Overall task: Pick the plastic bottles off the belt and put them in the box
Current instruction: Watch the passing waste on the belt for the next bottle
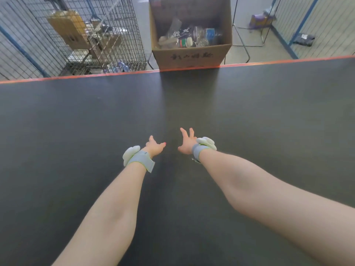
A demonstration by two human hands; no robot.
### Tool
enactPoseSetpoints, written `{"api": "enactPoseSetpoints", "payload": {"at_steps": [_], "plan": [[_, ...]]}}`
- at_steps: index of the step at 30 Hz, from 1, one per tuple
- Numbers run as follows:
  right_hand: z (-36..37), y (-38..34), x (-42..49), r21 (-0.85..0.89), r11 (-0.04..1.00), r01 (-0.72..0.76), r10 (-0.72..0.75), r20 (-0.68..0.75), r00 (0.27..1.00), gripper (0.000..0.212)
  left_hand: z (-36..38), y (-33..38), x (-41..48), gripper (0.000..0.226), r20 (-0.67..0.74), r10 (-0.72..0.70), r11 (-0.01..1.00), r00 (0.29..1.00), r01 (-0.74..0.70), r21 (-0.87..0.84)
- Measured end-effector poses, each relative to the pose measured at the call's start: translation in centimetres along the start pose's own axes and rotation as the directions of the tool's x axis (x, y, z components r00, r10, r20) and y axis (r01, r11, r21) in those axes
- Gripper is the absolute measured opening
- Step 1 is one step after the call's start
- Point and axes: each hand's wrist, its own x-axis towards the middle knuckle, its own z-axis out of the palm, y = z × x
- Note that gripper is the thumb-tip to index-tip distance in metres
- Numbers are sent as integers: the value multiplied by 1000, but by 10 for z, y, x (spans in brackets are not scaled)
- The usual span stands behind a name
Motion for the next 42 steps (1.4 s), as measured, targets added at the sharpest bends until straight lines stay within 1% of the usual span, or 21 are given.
{"api": "enactPoseSetpoints", "payload": {"at_steps": [3, 7, 10, 11, 12, 14, 16, 17, 19, 21, 22, 24, 26, 29, 31, 33, 35, 36, 37, 39, 42], "plan": [[54, 10, -28, -48, 999, 17, -14, 58, 998, 86, 30, -54, -22, 80, -47, -22, 986, 999, 29, 162], [112, 18, -53, -86, 995, 59, -48, 124, 991, 89, 62, -112, -45, 79, -41, -53, 955, 998, 63, 289], [149, 27, -72, -132, 991, 13, 12, 185, 983, 83, 83, -148, -67, 75, 23, -26, 930, 999, 15, 368], [156, 32, -73, -157, 987, -20, 49, 182, 982, 82, 87, -151, -70, 72, 51, 0, 929, 999, -19, 370], [162, 36, -77, -178, 982, -56, 89, 179, 980, 82, 90, -155, -74, 69, 90, 25, 944, 996, -53, 326], [164, 38, -83, -202, 972, -124, 154, 141, 978, 83, 88, -153, -81, 65, 133, 67, 991, 989, -82, 108], [158, 35, -90, -197, 967, -159, 179, 89, 980, 79, 81, -149, -83, 61, 65, 106, 991, 992, -101, -90], [154, 31, -93, -194, 970, -146, 161, 68, 985, 78, 75, -147, -87, 59, 15, 119, 986, 993, -116, -124], [147, 23, -96, -170, 982, -83, 95, 64, 993, 81, 67, -146, -87, 59, -72, 139, 988, 988, -143, -60], [145, 9, -101, -116, 993, 2, 7, 80, 997, 90, 59, -155, -88, 67, -150, 148, 989, 978, -142, 48], [144, 4, -104, -95, 995, 38, -30, 85, 996, 94, 56, -161, -88, 72, -162, 143, 987, 976, -129, 93], [146, -2, -109, -103, 990, 94, -83, 101, 991, 101, 55, -178, -87, 83, -138, 102, 985, 985, -81, 152], [153, -1, -114, -138, 983, 119, -103, 121, 987, 104, 58, -197, -91, 90, -122, 35, 981, 992, -10, 195], [165, 4, -119, -178, 978, 113, -89, 136, 987, 104, 63, -220, -97, 92, -123, -30, 975, 992, 57, 216], [169, 9, -120, -224, 970, 94, -62, 149, 987, 99, 65, -227, -100, 90, -77, -45, 966, 996, 63, 252], [172, 11, -119, -250, 965, 82, -38, 176, 984, 91, 68, -230, -104, 86, 1, -51, 953, 999, 48, 299], [172, 7, -118, -281, 955, 97, -51, 167, 985, 85, 68, -228, -107, 78, 68, -27, 964, 997, 8, 265], [172, 2, -118, -289, 951, 113, -71, 154, 986, 83, 68, -226, -108, 73, 63, 3, 976, 998, -17, 218], [171, -5, -116, -282, 950, 133, -96, 142, 985, 81, 66, -225, -109, 68, 24, 39, 984, 999, -42, 173], [169, -23, -114, -231, 956, 179, -152, 131, 980, 81, 58, -221, -112, 60, -109, 81, 989, 991, -66, 136], [168, -53, -112, -102, 960, 262, -248, 130, 960, 89, 42, -229, -114, 54, -341, 95, 993, 935, -63, 104]]}}
